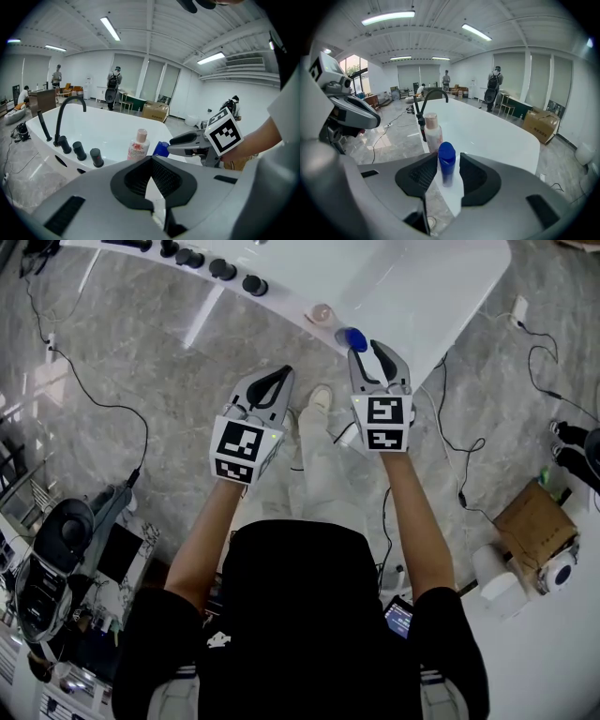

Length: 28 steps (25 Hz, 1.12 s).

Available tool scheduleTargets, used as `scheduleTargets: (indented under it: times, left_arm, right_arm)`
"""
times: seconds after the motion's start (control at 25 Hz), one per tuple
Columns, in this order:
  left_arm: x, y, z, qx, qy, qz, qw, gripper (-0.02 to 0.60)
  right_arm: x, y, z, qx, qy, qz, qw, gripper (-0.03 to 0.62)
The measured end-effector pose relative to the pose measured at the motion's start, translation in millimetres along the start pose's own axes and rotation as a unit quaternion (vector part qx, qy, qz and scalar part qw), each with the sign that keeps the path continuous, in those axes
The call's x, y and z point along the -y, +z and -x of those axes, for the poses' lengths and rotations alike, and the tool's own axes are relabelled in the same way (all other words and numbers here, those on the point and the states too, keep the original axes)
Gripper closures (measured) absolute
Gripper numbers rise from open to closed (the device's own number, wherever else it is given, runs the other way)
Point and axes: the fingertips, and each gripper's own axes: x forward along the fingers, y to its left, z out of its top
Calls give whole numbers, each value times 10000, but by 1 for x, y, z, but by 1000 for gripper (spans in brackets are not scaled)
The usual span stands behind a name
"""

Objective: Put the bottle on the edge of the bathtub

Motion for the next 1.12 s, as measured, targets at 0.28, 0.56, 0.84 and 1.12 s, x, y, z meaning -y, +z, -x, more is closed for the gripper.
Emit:
scheduleTargets:
  times: [0.28,0.56,0.84,1.12]
  left_arm:
    - [20,19,22,48,-188,-128,9997,569]
    - [43,45,60,260,-321,-402,9983,569]
    - [65,65,108,440,-474,-588,9962,569]
    - [80,93,148,779,-776,-1021,9887,569]
  right_arm:
    - [0,16,56,293,-182,-410,9986,470]
    - [-4,33,121,588,-459,-528,9958,518]
    - [-18,52,186,915,-502,-710,9920,556]
    - [-49,84,235,1286,-491,-947,9859,569]
